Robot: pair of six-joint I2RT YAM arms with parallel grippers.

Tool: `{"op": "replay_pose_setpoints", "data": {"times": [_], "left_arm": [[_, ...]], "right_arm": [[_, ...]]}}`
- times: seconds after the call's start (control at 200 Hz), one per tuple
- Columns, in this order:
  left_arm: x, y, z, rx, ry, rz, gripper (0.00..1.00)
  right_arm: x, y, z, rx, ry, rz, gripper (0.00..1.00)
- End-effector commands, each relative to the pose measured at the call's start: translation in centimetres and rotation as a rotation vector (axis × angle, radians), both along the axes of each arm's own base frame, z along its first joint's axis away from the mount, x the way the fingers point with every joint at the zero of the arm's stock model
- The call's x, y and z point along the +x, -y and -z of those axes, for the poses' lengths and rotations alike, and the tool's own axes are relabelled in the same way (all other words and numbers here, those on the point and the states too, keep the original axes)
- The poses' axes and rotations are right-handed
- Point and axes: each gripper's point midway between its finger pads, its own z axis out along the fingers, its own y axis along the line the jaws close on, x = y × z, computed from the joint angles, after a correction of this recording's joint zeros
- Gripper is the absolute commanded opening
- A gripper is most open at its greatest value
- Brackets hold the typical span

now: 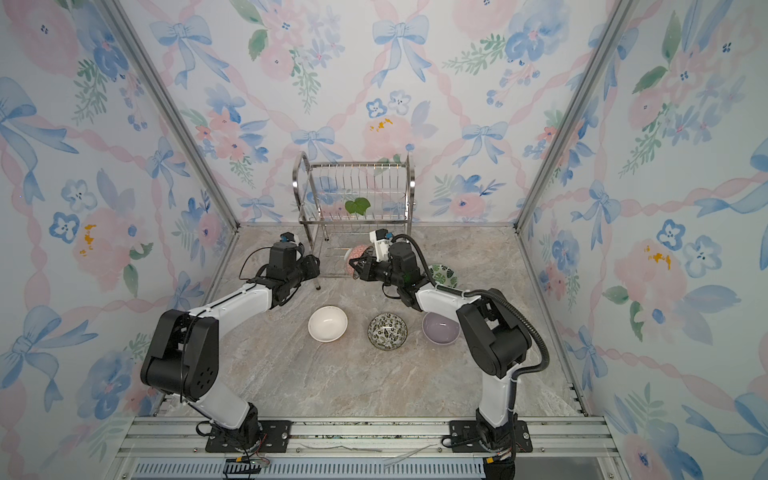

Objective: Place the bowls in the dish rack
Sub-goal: 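Carry the floral bowl to the rack with the right gripper while the left gripper withdraws, then lower the floral bowl on its edge into the rack's wire slots with the right gripper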

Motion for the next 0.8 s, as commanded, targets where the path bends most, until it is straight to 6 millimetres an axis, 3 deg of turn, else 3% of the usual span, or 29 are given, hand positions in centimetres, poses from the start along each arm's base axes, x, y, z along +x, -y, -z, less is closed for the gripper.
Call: {"op": "replay_pose_setpoints", "data": {"times": [0.0,0.21,0.335,0.54,0.625,0.795], "left_arm": [[-0.1,-0.3,0.6,0.034,0.006,-0.008,0.39],[-0.1,-0.9,1.4,0.077,-0.006,-0.024,0.35],[0.0,-0.7,1.6,0.083,-0.006,-0.015,0.28],[0.2,-0.5,2.3,0.095,-0.019,-0.012,0.27],[0.1,-0.5,2.7,0.102,-0.031,-0.008,0.09],[-0.4,-0.7,2.9,0.133,-0.037,-0.016,0.05]], "right_arm": [[-0.6,0.5,-5.1,0.075,0.114,-0.016,0.0],[-0.5,0.8,-4.8,0.071,0.089,0.007,0.0],[-0.5,0.8,-4.8,0.075,0.081,0.007,0.0],[-0.8,1.1,-4.7,0.067,0.08,0.016,0.0],[-0.9,1.3,-4.8,0.066,0.083,0.016,0.0],[-1.4,1.5,-5.2,0.066,0.087,0.015,0.0]]}}
